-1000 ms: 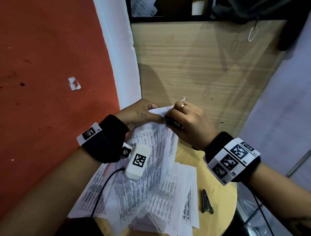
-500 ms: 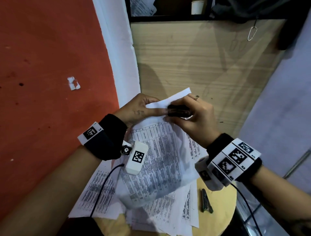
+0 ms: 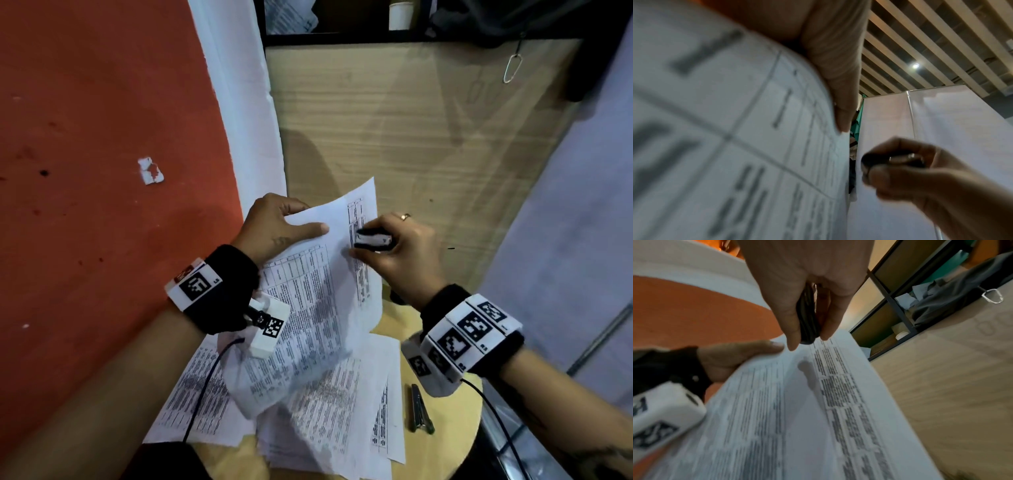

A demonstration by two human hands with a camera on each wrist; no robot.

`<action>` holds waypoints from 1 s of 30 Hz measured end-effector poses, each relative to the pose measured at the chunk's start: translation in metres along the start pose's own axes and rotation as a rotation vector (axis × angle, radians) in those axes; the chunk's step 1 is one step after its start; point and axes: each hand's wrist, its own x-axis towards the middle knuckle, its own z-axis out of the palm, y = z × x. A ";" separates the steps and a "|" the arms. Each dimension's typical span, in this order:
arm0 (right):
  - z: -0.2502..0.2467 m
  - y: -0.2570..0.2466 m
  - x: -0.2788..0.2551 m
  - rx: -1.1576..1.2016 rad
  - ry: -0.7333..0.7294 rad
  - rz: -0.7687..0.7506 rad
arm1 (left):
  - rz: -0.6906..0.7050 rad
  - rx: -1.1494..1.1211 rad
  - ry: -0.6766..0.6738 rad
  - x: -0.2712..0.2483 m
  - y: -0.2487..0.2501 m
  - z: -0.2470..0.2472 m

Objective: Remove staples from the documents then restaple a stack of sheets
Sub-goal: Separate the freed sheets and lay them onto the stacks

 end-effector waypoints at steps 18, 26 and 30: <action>0.007 0.032 -0.015 0.614 -0.299 0.548 | 0.071 0.219 -0.028 0.007 -0.015 -0.002; -0.003 0.025 -0.011 0.976 -0.541 0.633 | 0.215 0.312 0.195 0.001 -0.012 -0.005; -0.009 0.028 -0.011 1.161 -0.671 0.688 | 0.245 0.447 0.271 -0.004 -0.012 -0.013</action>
